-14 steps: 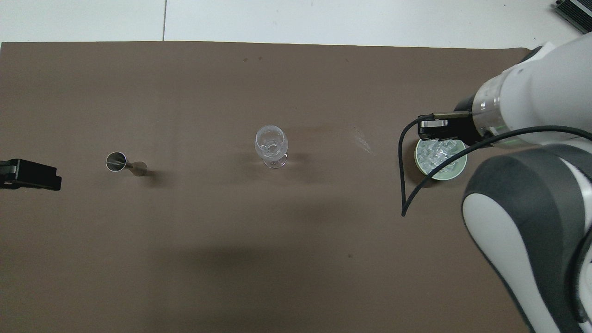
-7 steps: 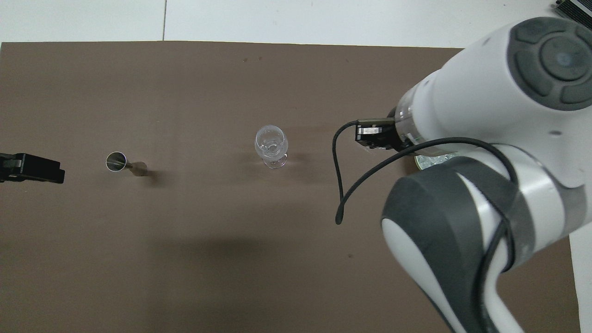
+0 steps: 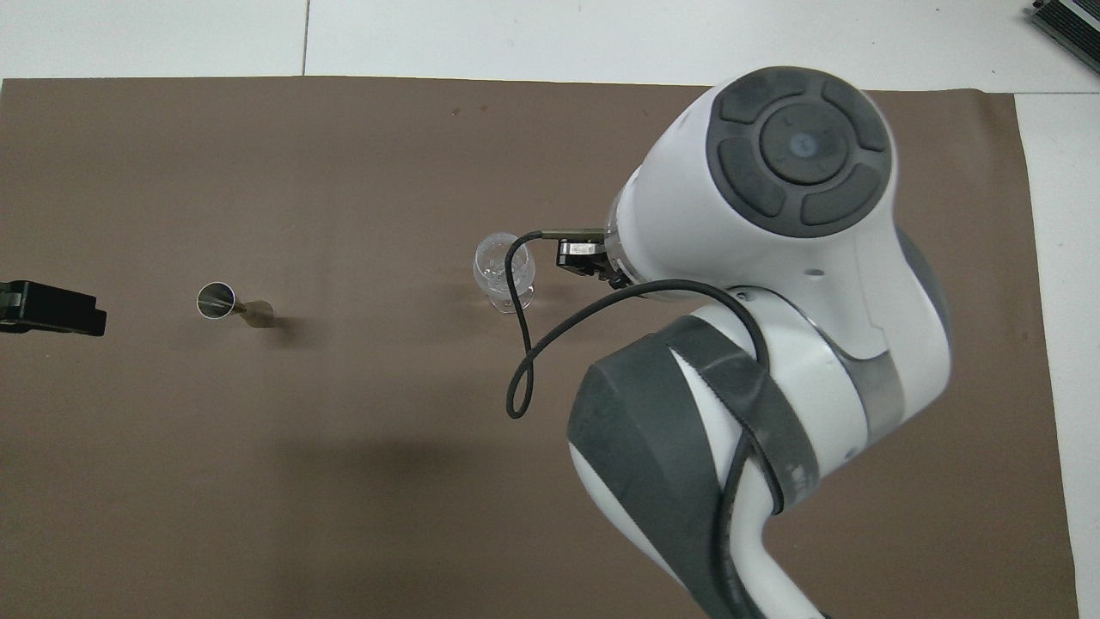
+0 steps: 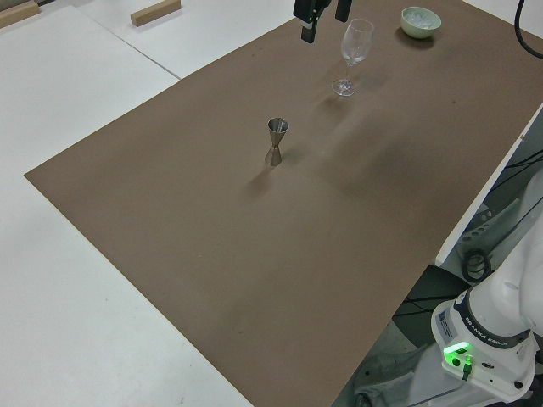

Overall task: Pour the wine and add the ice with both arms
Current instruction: 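Carry the ice with the right gripper over the wine glass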

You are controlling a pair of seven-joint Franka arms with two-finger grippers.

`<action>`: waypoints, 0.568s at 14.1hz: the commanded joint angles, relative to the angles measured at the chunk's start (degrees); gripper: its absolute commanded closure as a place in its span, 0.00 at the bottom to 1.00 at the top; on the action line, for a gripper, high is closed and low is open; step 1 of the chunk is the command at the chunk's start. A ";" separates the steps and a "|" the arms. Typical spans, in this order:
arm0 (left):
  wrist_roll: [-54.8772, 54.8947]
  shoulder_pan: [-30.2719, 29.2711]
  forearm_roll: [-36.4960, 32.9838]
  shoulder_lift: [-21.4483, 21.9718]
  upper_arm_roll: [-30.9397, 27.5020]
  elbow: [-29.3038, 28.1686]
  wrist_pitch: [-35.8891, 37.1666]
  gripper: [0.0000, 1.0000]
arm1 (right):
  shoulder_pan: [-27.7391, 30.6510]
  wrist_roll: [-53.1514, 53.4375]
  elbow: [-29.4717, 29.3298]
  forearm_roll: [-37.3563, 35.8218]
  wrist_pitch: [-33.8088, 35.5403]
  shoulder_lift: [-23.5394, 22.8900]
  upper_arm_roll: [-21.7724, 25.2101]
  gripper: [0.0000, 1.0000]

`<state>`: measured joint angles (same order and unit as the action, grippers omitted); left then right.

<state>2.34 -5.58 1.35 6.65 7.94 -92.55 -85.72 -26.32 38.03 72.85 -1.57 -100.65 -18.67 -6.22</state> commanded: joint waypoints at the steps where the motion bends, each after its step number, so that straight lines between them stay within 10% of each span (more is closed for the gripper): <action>1: 0.56 -0.04 -0.03 1.52 0.06 0.09 -0.15 0.00 | 0.04 1.26 -6.04 -0.45 -1.55 -4.70 -1.41 1.00; 8: 0.56 -0.22 0.06 1.61 -0.29 0.17 -0.15 0.00 | -0.92 6.70 -7.03 -1.41 -9.47 -9.71 -3.27 1.00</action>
<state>2.34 -5.57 1.36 7.69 7.79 -92.27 -85.72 -26.73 42.84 68.13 -1.58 -110.28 -26.55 -9.30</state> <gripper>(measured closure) 0.000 0.753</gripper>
